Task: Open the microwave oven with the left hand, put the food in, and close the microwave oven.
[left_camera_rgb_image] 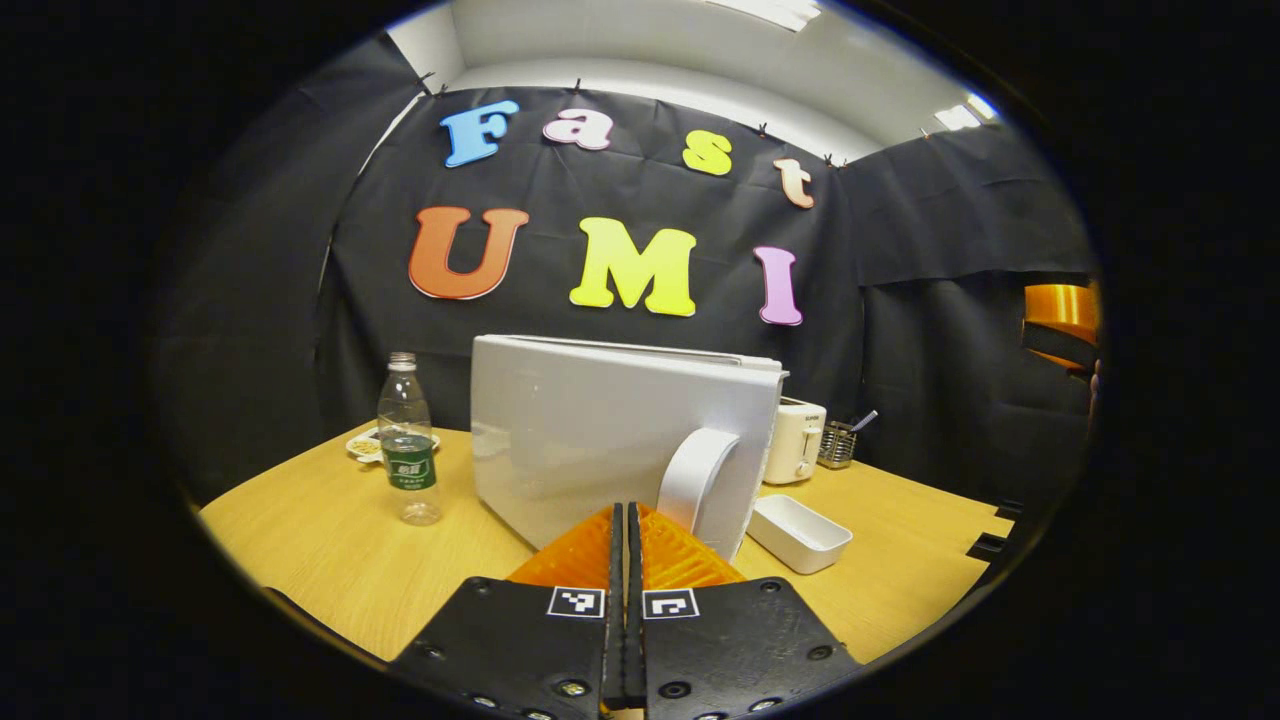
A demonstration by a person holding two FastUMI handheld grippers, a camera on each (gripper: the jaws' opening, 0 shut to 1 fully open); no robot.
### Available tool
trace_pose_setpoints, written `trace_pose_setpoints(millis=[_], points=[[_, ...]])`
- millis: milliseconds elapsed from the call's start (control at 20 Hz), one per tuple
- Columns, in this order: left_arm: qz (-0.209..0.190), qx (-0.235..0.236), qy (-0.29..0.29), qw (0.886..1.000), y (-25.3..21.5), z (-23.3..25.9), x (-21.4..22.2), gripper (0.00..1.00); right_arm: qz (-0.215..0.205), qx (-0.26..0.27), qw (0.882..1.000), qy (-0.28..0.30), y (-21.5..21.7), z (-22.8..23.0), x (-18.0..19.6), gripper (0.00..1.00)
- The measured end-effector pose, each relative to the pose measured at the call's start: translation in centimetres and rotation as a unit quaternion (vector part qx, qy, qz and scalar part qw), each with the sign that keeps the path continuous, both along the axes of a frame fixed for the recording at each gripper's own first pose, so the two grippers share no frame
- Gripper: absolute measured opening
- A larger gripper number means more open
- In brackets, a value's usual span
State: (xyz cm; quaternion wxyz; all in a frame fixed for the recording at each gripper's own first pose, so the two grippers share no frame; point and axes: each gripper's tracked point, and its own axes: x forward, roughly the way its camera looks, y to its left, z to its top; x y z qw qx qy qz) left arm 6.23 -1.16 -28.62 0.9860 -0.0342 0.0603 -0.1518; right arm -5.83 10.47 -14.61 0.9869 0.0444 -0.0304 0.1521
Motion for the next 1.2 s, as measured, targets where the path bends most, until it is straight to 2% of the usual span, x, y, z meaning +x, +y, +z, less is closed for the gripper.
trace_pose_setpoints(millis=[150,200,250,400,450,500,750,1000,1200], points=[[-0.023,0.010,0.010,1.000,-3.1,-1.1,2.2,0.00,-0.004,0.005,1.000,0.002,-1.1,0.0,0.1,1.00],[-0.031,0.014,0.010,0.999,-4.2,-1.2,2.9,0.00,-0.006,0.007,1.000,0.001,-1.6,0.1,0.2,0.89],[-0.037,0.016,0.013,0.999,-5.0,-1.4,3.6,0.00,-0.009,0.009,1.000,-0.001,-2.1,0.2,0.2,1.00],[-0.044,0.014,0.018,0.999,-7.0,-2.1,6.1,0.00,-0.013,0.016,1.000,-0.004,-3.3,0.2,0.6,1.00],[-0.046,0.010,0.022,0.999,-7.6,-2.3,6.9,0.00,-0.014,0.019,1.000,-0.004,-4.0,0.1,0.6,0.89],[-0.046,0.004,0.025,0.999,-8.2,-2.5,7.8,0.00,-0.015,0.021,1.000,-0.004,-4.5,0.0,0.7,1.00],[-0.044,0.007,0.007,0.999,-10.3,-1.5,11.5,0.00,-0.023,0.032,0.999,0.004,-7.2,-1.0,2.0,1.00],[-0.038,-0.001,0.007,0.999,-11.9,-1.0,13.8,0.00,-0.024,0.017,1.000,-0.001,-9.1,-0.3,2.7,1.00],[-0.033,-0.010,0.032,0.999,-12.7,-1.3,15.5,0.00,-0.034,-0.004,0.999,-0.012,-10.1,0.7,2.7,1.00]])
